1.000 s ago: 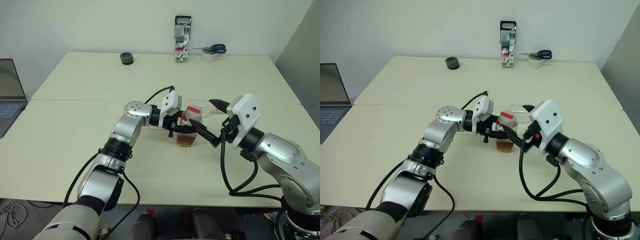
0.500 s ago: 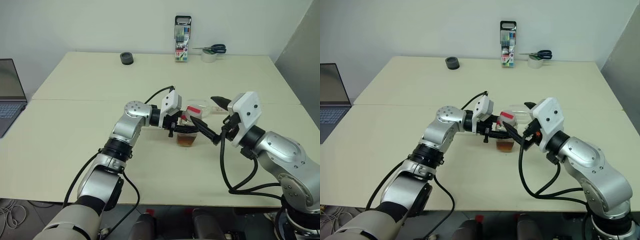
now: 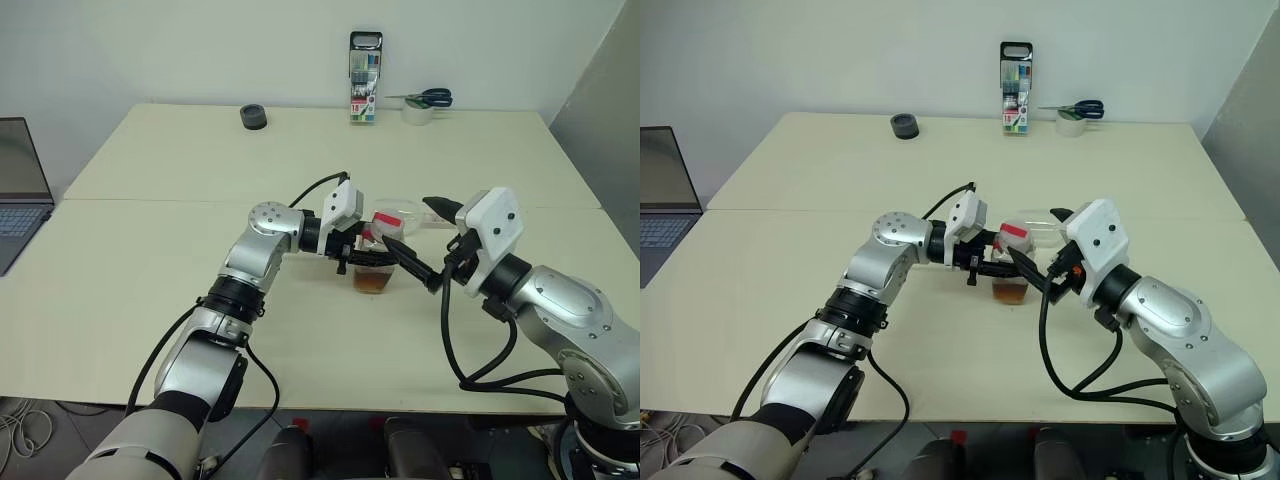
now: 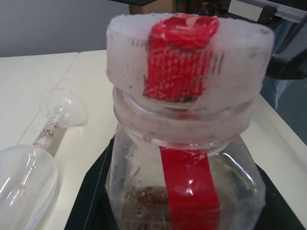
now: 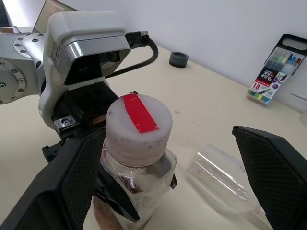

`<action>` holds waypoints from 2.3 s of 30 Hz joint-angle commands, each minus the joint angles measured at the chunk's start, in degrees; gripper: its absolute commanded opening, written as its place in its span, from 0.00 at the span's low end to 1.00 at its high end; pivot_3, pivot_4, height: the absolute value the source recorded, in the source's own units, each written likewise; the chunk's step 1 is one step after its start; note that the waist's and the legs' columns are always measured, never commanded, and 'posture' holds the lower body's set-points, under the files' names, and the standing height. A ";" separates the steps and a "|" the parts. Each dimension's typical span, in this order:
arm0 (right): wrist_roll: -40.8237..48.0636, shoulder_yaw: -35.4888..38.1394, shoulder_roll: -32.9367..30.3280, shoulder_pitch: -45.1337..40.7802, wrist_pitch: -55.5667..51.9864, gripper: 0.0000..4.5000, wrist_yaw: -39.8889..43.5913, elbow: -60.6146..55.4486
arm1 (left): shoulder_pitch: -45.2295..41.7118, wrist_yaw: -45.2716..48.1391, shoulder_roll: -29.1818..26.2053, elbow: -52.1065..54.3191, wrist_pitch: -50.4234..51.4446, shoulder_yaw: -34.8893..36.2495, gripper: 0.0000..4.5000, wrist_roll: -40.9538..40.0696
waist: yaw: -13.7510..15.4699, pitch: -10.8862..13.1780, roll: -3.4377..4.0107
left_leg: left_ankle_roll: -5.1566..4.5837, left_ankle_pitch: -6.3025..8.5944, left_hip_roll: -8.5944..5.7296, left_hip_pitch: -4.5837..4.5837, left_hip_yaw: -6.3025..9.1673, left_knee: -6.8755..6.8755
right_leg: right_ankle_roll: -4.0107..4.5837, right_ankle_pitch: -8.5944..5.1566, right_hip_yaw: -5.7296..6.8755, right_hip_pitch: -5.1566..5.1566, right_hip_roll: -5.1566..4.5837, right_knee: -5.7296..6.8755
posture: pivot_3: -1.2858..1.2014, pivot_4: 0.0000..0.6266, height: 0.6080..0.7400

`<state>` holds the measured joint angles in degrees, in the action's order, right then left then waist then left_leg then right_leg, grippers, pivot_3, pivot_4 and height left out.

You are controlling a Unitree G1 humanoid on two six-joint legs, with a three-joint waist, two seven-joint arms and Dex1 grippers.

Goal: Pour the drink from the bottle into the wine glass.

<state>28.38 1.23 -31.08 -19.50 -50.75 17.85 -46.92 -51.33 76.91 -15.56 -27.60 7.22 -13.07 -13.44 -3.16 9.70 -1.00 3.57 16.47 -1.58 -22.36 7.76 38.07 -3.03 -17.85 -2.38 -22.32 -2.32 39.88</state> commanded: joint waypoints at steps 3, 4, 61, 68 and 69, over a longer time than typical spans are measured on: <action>2.99 2.73 -0.09 -0.55 0.04 1.00 1.06 -3.12 | -0.52 0.11 0.24 2.10 -0.54 1.03 0.39 -1.03 | 0.01 0.00 0.00 | 0.00 0.00 0.00 0.00 0.00 0.00 | 0.00 0.00 0.00 0.00 0.00 0.00 | 0.52 0.24 1.00; 3.51 2.86 -0.14 -0.59 -0.16 1.00 1.20 -3.34 | -0.59 0.11 0.27 2.02 -0.56 1.03 0.39 -1.02 | 0.01 0.00 0.00 | 0.00 0.00 0.01 0.00 0.00 0.00 | 0.00 0.00 0.00 0.00 0.00 0.00 | 0.52 0.24 1.00; -1.05 -1.89 -3.02 -5.77 2.28 1.00 2.88 1.69 | -0.43 0.14 0.40 2.42 -0.49 1.06 0.39 -1.16 | 0.00 0.00 0.00 | -0.09 0.05 0.01 0.00 0.00 0.00 | 0.00 0.00 0.00 0.00 0.00 -0.01 | 0.52 0.24 1.00; -2.01 -2.31 -3.15 -6.07 2.15 1.00 2.82 1.92 | -0.47 0.03 0.41 2.44 -0.47 1.05 0.39 -1.10 | 0.01 0.00 0.00 | -0.09 0.05 0.01 0.00 0.01 0.00 | 0.00 0.00 0.00 0.00 0.00 -0.01 | 0.52 0.24 1.00; -2.14 -2.29 -3.14 -6.12 2.18 1.00 2.87 2.05 | -0.49 0.02 0.42 2.42 -0.47 1.05 0.39 -1.10 | 0.01 0.00 0.00 | -0.09 0.05 0.01 0.00 0.01 0.00 | 0.00 0.00 0.00 0.00 0.00 -0.01 | 0.52 0.24 1.00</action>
<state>27.04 -1.45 -33.74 -25.26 -49.61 20.59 -43.59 -51.32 76.91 -15.42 -27.38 7.26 -13.07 -13.45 -3.15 9.70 -1.00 3.48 16.52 -1.57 -22.36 7.77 38.07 -3.03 -17.85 -2.38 -22.32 -2.32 39.87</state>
